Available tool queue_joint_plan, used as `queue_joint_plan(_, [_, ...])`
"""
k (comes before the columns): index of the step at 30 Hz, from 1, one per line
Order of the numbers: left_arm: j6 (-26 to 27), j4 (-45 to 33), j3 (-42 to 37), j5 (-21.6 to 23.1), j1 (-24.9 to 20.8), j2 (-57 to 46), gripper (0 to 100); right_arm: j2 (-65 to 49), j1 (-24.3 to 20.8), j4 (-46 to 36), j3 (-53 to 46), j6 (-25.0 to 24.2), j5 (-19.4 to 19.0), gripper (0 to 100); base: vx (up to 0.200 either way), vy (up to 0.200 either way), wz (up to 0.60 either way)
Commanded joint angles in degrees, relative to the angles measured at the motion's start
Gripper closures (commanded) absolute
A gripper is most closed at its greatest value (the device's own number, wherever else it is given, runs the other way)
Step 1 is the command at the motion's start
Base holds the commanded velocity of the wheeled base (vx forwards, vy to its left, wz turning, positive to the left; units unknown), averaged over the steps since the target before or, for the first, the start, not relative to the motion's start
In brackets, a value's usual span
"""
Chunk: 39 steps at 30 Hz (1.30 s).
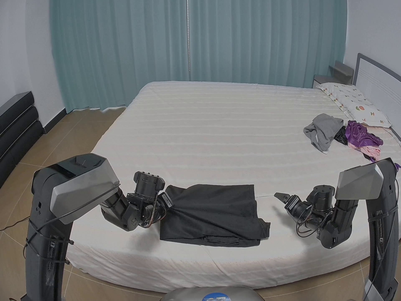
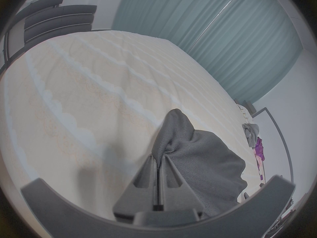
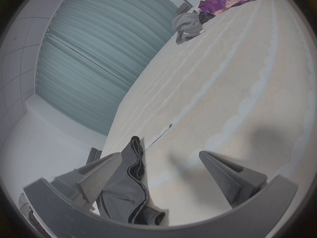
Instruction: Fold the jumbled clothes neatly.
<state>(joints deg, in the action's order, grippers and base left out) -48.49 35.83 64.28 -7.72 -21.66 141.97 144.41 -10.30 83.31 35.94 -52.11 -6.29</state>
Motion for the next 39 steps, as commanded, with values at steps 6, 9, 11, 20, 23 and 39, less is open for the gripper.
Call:
queue_joint_plan(6, [-0.4, 0.0, 0.0, 0.0, 0.0, -0.1, 0, 0.1, -0.1, 0.0, 0.0, 0.0, 0.0, 0, 0.000, 0.000, 0.00])
queue_joint_plan(9, [-0.9, 0.0, 0.0, 0.0, 0.0, -0.2, 0, 0.1, -0.1, 0.0, 0.0, 0.0, 0.0, 0, 0.000, 0.000, 0.00])
queue_joint_plan(11, [-0.9, 0.0, 0.0, 0.0, 0.1, -0.3, 0, 0.1, -0.1, 0.0, 0.0, 0.0, 0.0, 0, 0.000, 0.000, 0.00])
queue_joint_plan(20, [-3.0, -0.1, 0.1, 0.0, 0.6, -0.9, 0, 0.0, -0.1, 0.0, 0.0, 0.0, 0.0, 0, 0.000, 0.000, 0.00])
queue_joint_plan(23, [-5.0, -0.5, 0.0, 0.2, 1.6, -2.0, 0, 0.0, -0.1, 0.0, -0.1, 0.0, 0.0, 0, 0.000, 0.000, 0.00])
queue_joint_plan(39, [-5.4, 3.2, -9.1, -6.5, 3.6, -19.1, 0, -13.8, 1.1, -0.8, -6.9, 1.0, 0.5, 0, 0.000, 0.000, 0.00])
